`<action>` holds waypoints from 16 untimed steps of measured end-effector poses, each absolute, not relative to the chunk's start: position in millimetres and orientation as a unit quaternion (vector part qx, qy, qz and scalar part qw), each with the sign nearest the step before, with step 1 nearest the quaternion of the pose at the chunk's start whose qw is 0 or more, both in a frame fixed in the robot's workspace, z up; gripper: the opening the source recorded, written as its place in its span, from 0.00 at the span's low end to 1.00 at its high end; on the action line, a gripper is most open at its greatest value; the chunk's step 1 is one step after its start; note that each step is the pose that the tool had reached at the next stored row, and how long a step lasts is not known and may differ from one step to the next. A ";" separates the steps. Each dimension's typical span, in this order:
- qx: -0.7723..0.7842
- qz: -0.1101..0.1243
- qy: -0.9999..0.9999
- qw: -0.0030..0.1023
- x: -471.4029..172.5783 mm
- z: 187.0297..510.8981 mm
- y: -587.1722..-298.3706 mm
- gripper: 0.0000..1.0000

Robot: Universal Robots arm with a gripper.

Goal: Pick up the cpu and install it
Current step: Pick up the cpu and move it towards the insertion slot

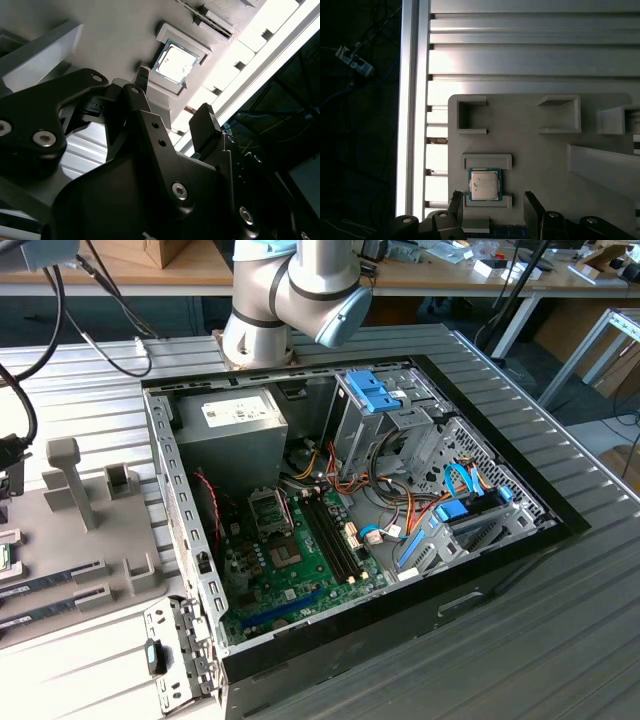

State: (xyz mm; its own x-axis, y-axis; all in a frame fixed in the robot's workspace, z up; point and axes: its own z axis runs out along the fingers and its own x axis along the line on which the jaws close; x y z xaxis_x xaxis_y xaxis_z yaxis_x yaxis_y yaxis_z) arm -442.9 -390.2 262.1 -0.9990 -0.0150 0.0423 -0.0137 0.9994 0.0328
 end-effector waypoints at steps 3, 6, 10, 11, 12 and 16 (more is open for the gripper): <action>0.007 -0.016 -1.000 0.021 -442.8 260.6 -390.2 0.60; 0.007 -0.016 -1.000 0.021 -442.8 259.1 -390.2 0.60; 0.007 -0.016 -1.000 0.021 -442.9 257.1 -390.2 0.60; 0.007 -0.016 -1.000 0.021 -442.9 256.8 -390.2 0.60; 0.007 -0.016 -1.000 0.021 -442.8 256.4 -390.2 0.60; 0.007 -0.016 -1.000 0.021 -442.8 254.9 -390.2 0.60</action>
